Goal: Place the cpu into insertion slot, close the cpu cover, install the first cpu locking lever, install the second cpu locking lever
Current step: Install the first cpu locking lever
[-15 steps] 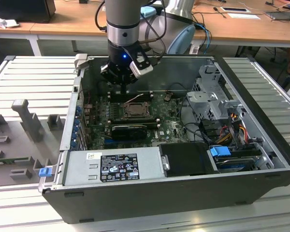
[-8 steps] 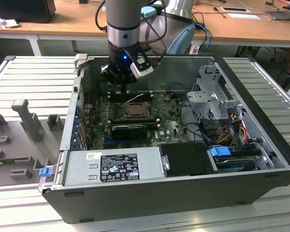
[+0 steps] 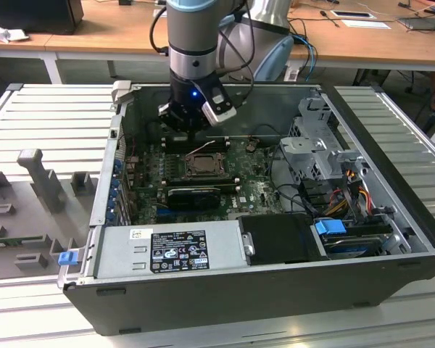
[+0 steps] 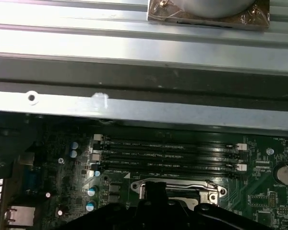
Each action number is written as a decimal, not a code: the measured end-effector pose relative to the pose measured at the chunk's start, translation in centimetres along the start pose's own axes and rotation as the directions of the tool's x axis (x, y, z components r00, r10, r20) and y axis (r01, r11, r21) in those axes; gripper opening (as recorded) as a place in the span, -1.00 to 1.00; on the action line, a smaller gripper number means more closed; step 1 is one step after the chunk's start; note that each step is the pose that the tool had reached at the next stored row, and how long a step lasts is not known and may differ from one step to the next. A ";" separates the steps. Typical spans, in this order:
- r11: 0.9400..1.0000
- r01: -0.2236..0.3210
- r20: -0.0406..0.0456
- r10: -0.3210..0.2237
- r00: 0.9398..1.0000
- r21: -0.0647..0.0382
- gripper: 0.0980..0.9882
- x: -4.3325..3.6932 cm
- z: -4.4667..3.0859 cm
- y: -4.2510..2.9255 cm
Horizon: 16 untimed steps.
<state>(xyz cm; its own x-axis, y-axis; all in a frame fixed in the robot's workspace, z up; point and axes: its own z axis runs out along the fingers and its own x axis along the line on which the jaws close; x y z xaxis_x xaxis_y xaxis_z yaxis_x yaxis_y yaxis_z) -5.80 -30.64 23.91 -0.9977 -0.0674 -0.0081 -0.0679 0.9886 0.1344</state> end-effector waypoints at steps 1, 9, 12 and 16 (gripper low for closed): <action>1.000 0.004 -0.001 -0.004 1.000 0.000 -0.98 -0.19 0.12 0.00; 0.999 0.032 -0.004 -0.032 0.999 0.000 -0.98 -0.73 0.47 -0.07; 0.999 0.032 -0.004 -0.032 0.999 0.000 -0.98 -0.99 0.58 -0.09; 0.999 0.032 -0.004 -0.032 0.999 0.000 -0.98 -1.47 0.70 -0.09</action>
<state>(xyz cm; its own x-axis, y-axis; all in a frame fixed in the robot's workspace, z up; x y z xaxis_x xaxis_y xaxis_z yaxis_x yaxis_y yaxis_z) -4.33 -30.54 23.22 -0.9950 -0.1000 -0.0080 -0.1001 0.9859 0.1344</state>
